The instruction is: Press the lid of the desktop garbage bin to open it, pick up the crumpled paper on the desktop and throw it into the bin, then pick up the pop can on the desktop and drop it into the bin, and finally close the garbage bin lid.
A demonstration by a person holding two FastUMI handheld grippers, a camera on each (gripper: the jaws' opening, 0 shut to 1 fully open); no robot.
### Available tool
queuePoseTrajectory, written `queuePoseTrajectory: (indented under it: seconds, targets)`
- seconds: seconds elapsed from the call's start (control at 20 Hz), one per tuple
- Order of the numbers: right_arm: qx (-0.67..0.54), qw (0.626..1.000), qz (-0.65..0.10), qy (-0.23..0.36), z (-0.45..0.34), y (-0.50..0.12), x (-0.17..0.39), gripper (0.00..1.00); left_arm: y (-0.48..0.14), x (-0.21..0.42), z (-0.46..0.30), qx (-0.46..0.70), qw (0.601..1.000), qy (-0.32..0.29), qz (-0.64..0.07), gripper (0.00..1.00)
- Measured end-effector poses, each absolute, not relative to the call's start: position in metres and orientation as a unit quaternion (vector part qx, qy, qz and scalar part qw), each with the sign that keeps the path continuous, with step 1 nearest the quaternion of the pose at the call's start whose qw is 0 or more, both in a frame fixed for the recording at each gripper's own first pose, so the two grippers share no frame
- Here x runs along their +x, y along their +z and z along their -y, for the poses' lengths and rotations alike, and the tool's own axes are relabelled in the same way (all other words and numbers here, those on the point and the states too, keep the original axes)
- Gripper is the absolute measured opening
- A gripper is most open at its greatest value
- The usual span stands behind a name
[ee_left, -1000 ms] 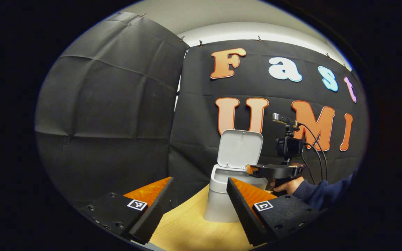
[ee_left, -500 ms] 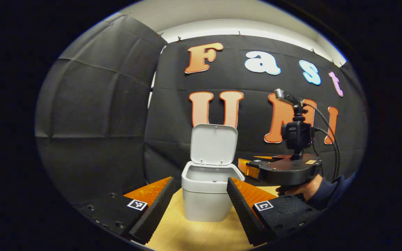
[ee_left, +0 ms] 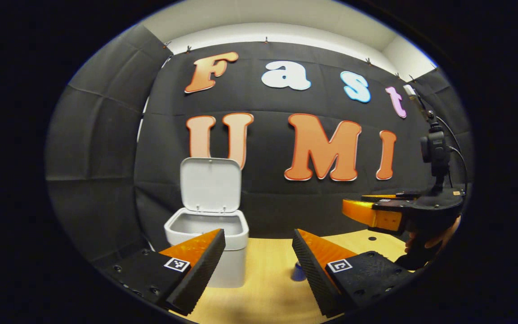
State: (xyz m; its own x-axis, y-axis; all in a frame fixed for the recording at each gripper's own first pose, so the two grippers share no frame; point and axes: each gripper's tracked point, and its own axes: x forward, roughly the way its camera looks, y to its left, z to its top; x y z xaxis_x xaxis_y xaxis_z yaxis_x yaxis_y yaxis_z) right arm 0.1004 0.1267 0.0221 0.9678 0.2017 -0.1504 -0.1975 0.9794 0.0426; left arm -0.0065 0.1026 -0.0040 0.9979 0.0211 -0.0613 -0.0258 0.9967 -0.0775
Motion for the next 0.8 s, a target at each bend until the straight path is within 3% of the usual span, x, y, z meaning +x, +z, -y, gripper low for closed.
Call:
queuePoseTrajectory:
  seconds: [0.3, 0.55, 0.8]
  targets:
    - [0.02, 0.996, -0.082, 0.021, -0.042, 0.017, 0.085, 0.62, -0.046, 0.024, -0.018, -0.014, 0.997, -0.063, -0.039, 0.95]
    - [0.013, 0.996, -0.084, -0.017, -0.004, 0.019, 0.082, 0.62, -0.12, 0.064, 0.003, -0.001, 0.996, -0.054, -0.069, 0.94]
    - [-0.004, 0.994, -0.096, -0.041, 0.013, 0.02, 0.077, 0.62, -0.239, 0.107, 0.023, 0.022, 0.986, -0.049, -0.158, 0.95]
